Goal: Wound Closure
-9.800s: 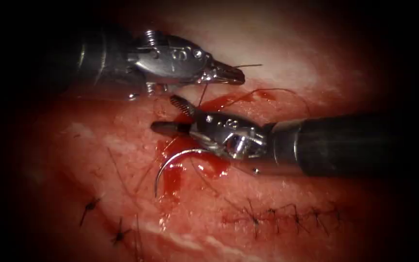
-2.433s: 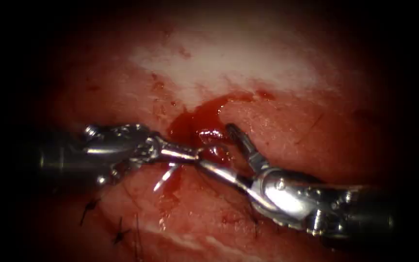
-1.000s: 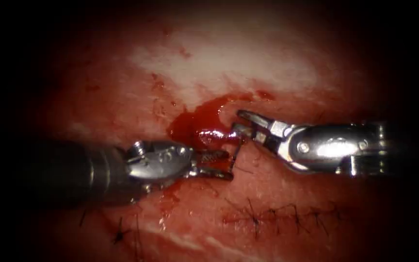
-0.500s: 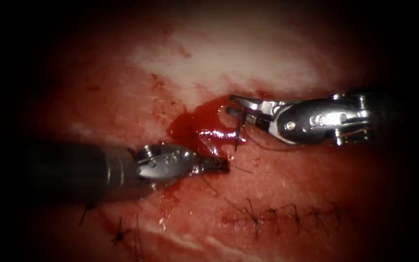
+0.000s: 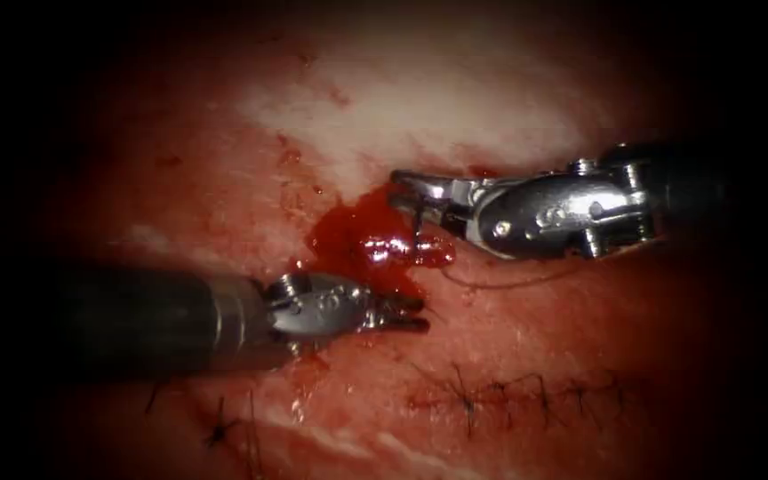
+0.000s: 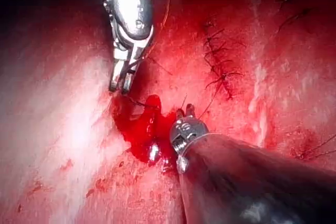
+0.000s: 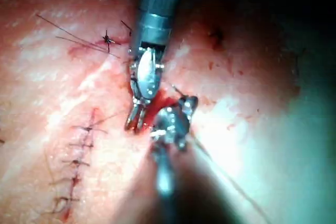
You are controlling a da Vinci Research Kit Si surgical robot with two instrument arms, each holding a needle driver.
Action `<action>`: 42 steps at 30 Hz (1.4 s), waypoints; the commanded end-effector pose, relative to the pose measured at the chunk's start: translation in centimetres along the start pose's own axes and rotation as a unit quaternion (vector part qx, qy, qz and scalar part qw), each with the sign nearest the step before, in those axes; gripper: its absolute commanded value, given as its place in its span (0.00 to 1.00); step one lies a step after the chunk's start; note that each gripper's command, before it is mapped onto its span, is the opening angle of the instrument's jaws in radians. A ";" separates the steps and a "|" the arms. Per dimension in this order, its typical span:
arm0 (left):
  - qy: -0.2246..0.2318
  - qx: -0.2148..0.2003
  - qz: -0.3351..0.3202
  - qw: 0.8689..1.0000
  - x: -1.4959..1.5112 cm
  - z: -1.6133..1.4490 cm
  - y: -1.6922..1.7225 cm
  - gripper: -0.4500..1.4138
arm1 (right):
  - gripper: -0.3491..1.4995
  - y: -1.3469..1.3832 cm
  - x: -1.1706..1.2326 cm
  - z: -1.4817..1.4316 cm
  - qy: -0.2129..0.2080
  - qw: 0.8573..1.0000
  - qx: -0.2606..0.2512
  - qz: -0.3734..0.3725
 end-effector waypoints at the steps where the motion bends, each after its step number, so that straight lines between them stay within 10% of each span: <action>1: 0.000 -0.004 -0.006 1.000 -0.08 0.10 0.00 0.18 | 0.00 -0.06 0.00 0.15 0.005 1.000 0.002 -0.001; 42: -0.003 -0.022 -0.021 1.000 -0.11 0.08 0.04 0.16 | 0.00 -0.23 -0.30 0.10 0.011 0.983 -0.025 -0.181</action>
